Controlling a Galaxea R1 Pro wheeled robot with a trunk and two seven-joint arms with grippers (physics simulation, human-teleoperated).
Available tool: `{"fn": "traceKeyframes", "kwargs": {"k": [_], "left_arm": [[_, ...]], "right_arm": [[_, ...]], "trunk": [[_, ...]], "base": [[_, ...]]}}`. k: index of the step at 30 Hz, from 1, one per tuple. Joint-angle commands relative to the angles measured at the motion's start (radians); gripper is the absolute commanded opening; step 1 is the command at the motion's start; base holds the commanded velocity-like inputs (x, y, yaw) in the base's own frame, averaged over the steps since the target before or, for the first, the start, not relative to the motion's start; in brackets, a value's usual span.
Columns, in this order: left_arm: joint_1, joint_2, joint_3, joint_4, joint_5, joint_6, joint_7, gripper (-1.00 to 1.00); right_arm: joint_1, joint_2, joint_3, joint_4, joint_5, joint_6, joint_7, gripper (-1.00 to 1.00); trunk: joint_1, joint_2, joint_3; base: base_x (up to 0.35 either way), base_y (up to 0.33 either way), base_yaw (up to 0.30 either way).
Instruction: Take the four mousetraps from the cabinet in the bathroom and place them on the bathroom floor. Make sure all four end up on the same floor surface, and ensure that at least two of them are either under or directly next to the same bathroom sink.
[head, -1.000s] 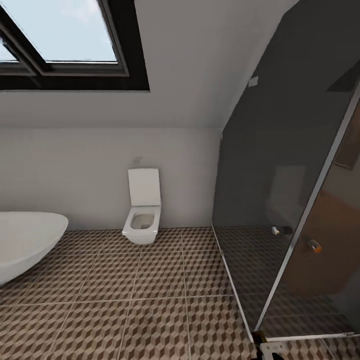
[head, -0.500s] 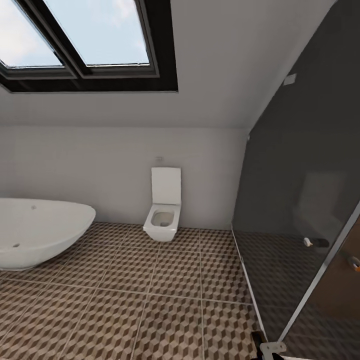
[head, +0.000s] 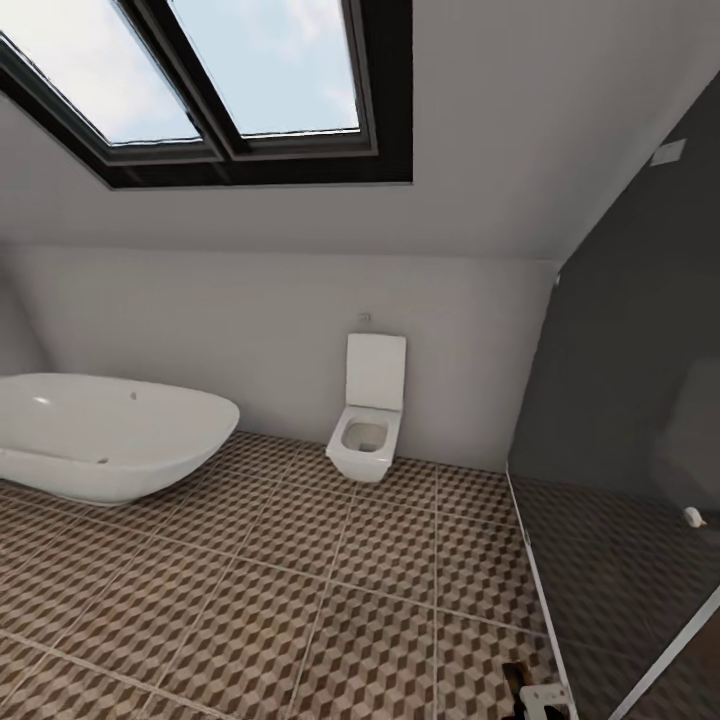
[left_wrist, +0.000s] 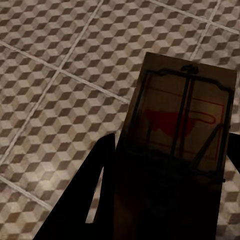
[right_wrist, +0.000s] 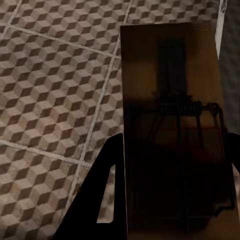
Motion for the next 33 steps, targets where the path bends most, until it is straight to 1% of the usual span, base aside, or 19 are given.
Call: {"fn": "traceKeyframes", "kwargs": {"k": [1,27,33], "left_arm": [[-0.002,-0.001,-0.008,0.004,0.002,-0.006,0.002,-1.00],[-0.001,-0.006,-0.008,0.004,0.002,-0.005,0.002,-1.00],[-0.001,-0.004,-0.008,0.004,0.002,-0.005,0.002,-1.00]], "right_arm": [[-0.002,-0.001,-0.008,0.004,0.008,-0.007,0.000,-1.00],[-0.002,-0.001,-0.008,0.004,0.010,-0.007,0.000,-1.00],[-0.002,-0.001,-0.008,0.005,0.010,-0.007,0.000,-1.00]], "trunk": [[0.001,-0.002,-0.002],[0.001,-0.002,-0.002],[0.001,-0.002,-0.002]], "base": [[0.000,0.000,0.300],[0.001,0.000,0.300],[0.247,0.000,0.300]]}}
